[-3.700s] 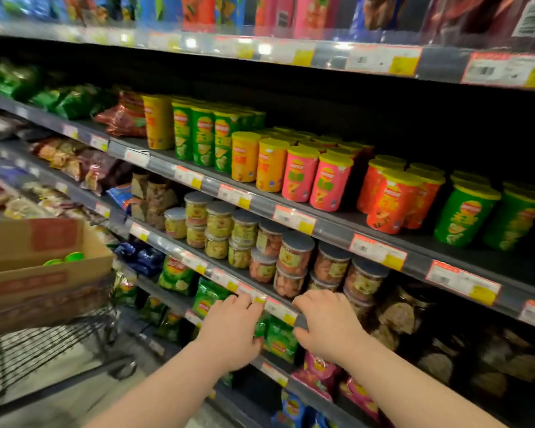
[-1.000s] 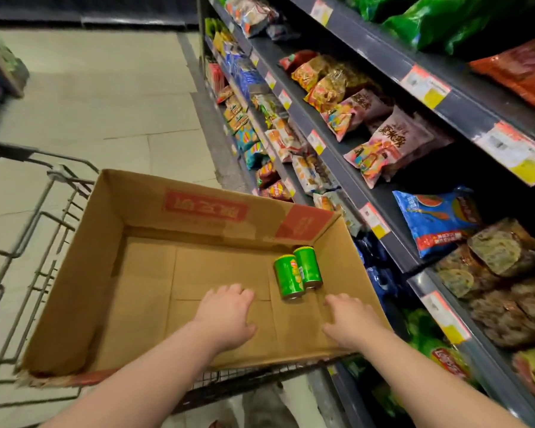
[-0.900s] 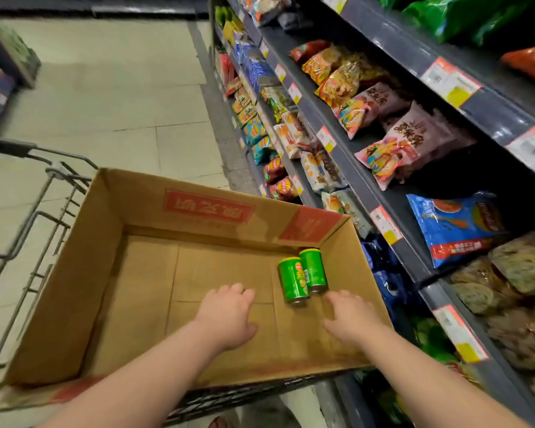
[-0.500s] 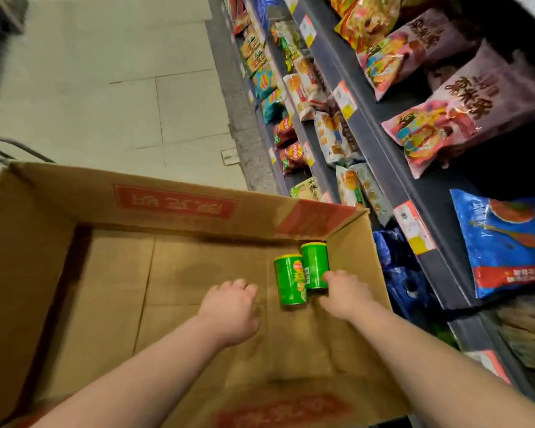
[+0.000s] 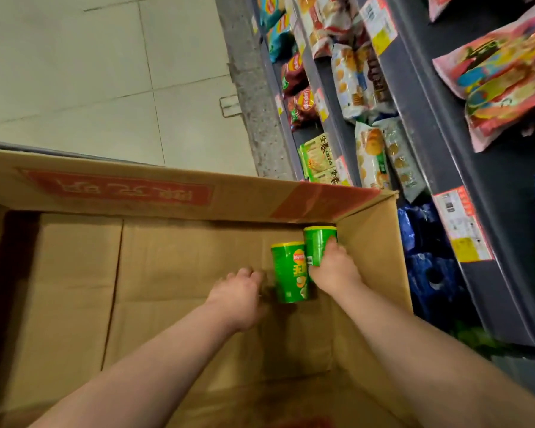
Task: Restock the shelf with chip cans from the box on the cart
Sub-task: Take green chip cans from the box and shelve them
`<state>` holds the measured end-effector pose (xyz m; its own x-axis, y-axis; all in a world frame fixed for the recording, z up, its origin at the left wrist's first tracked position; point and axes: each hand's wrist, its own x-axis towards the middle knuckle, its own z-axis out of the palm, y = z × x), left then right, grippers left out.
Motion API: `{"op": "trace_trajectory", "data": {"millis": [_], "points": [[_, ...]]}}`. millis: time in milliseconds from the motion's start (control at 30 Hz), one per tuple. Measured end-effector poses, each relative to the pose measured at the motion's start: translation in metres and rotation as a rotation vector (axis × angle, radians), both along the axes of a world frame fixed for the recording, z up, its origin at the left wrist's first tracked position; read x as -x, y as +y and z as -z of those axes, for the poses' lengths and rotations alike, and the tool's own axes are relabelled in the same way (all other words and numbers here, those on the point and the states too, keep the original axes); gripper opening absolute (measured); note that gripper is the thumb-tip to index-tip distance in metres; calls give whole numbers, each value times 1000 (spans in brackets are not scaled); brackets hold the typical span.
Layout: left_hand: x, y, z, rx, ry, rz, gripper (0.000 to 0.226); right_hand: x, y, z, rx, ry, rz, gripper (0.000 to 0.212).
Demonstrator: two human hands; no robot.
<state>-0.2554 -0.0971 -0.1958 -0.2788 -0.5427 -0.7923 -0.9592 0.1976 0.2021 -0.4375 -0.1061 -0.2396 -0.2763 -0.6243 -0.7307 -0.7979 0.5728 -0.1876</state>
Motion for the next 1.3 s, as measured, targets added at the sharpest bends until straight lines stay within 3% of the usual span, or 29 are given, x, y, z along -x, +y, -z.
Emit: {"op": "trace_trajectory", "data": {"millis": [67,267,433,500,633,900,1000,1300], "points": [[2,-1,10,-33,26,-89,64,-1,-2,5,26,7,60,80],[6,-1,30,-83,108,-418,77,0,-1,18,126,-144,161,49],[10,-3,49,-79,213,-799,64,-4,5,29,43,-290,340,72],[12,-4,53,-78,202,-872,62,-8,8,33,-8,-318,334,68],[14,-3,59,-74,174,-919,71,-14,14,35,-46,-436,412,59],[10,13,43,-90,218,-1045,72,-14,33,22,-17,-479,468,62],[2,22,34,-77,234,-1025,81,-18,45,8,9,-507,507,66],[-15,45,-35,34,332,-850,54,-32,84,-63,155,-547,579,59]]}}
